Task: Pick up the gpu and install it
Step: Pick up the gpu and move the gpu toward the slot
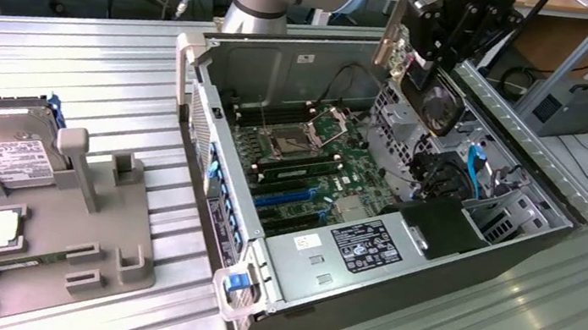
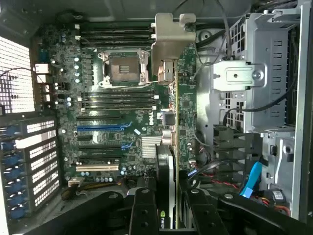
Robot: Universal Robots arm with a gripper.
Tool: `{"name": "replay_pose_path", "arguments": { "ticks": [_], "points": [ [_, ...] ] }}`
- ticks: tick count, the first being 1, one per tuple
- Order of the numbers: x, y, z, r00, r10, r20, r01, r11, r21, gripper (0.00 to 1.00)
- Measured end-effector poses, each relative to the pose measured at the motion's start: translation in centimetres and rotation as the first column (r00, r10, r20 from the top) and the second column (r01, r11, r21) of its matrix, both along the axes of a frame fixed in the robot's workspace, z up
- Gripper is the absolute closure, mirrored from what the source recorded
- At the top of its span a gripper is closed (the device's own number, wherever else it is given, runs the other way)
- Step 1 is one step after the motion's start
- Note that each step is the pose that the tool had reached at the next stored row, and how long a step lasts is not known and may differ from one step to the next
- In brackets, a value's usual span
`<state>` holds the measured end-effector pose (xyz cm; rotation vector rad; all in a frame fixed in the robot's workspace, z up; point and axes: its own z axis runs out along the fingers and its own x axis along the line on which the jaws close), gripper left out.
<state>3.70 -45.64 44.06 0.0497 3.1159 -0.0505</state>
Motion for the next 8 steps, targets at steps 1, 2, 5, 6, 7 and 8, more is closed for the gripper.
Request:
{"name": "replay_pose_path", "arguments": {
  "ticks": [1,2,5,6,7,8],
  "points": [
    [0.47,0.01,0.0,1.0,0.0,0.0,0.0,1.0,0.0007,0.73],
    [0.54,0.01,0.0,1.0,0.0,0.0,0.0,1.0,0.0006,0.73],
    [0.54,0.0,0.0,1.0,0.0,0.0,0.0,1.0,0.0006,0.73],
    [0.54,-0.01,0.0,1.0,0.0,-0.0001,0.0,1.0,0.0041,0.73],
    [0.54,-0.01,0.0,1.0,0.0,-0.0001,0.0,0.9999,0.0136,0.73],
    [0.54,0.0,0.0,1.0,0.0,0.0,0.0,0.9998,0.0217,0.73]
  ]
}}
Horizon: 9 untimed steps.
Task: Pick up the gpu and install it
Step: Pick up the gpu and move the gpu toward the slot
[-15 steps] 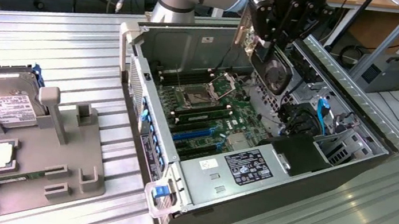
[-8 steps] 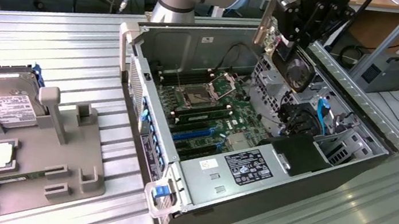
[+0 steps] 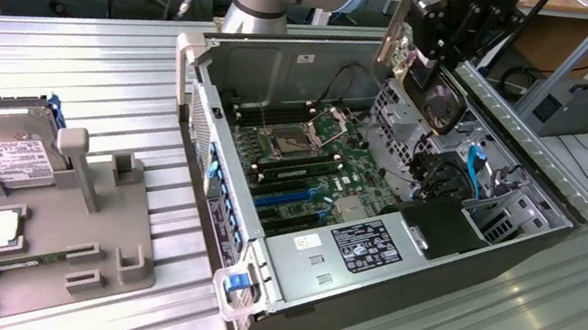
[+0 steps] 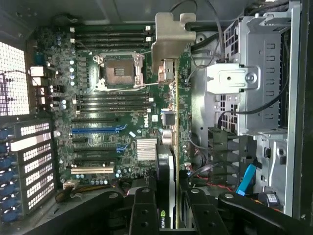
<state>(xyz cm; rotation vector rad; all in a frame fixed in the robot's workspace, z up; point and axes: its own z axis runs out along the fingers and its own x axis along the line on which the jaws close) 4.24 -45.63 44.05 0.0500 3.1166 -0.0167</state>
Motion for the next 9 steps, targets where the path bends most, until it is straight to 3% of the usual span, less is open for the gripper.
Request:
{"name": "replay_pose_path", "arguments": {
  "ticks": [2,9],
  "points": [
    [0.0,0.01,-0.01,1.0,0.0,0.0001,0.0,1.0,0.0054,0.73],
    [0.57,0.0,-0.32,1.0,0.0,0.0,0.0,1.0,0.0087,0.73]
  ]
}}
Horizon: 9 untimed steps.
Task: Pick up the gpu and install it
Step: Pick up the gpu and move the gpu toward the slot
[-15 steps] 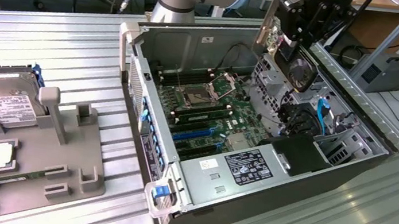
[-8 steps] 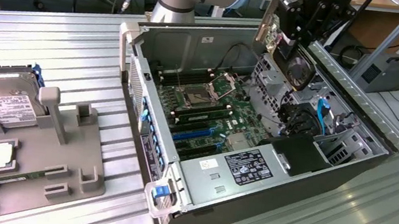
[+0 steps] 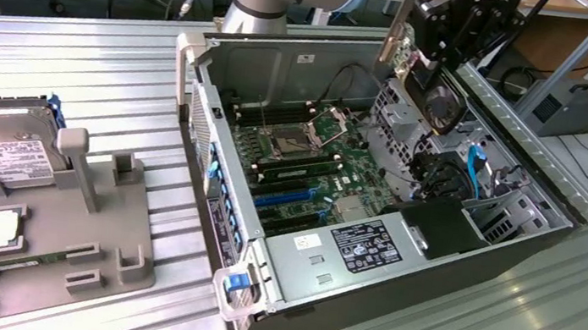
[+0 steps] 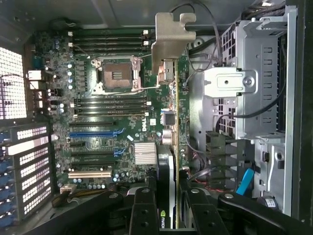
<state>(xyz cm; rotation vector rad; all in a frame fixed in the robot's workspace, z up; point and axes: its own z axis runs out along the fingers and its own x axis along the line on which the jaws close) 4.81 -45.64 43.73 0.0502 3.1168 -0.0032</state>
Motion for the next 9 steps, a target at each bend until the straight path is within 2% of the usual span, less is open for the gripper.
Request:
{"name": "replay_pose_path", "arguments": {
  "ticks": [6,9],
  "points": [
    [0.9,0.01,-0.48,1.0,-0.002,0.0,0.002,1.0,0.0067,0.73],
    [1.5,0.01,-0.61,1.0,-0.002,0.0,0.002,1.0,0.0072,0.73]
  ]
}}
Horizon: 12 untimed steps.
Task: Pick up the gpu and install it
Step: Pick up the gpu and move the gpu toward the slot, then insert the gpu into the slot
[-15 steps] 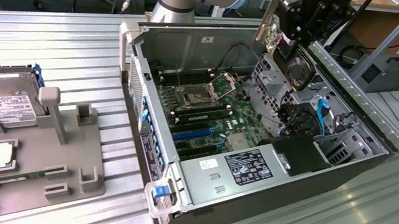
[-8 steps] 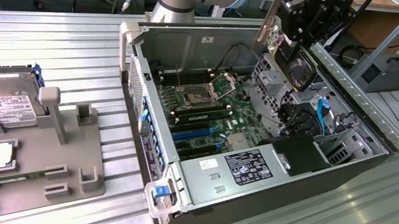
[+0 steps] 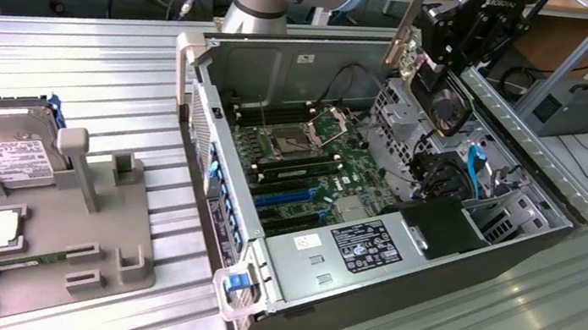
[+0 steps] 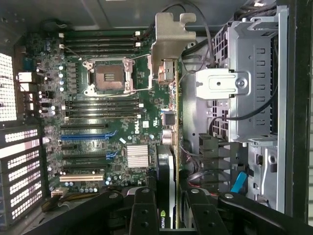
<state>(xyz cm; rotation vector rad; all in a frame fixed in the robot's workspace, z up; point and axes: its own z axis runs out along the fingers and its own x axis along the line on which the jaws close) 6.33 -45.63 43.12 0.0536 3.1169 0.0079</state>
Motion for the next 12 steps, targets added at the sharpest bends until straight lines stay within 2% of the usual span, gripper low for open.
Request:
{"name": "replay_pose_path", "arguments": {
  "ticks": [12],
  "points": [
    [0.19,0.0,-0.04,1.0,0.0,0.0,0.0,1.0,0.0003,0.73]
  ]
}}
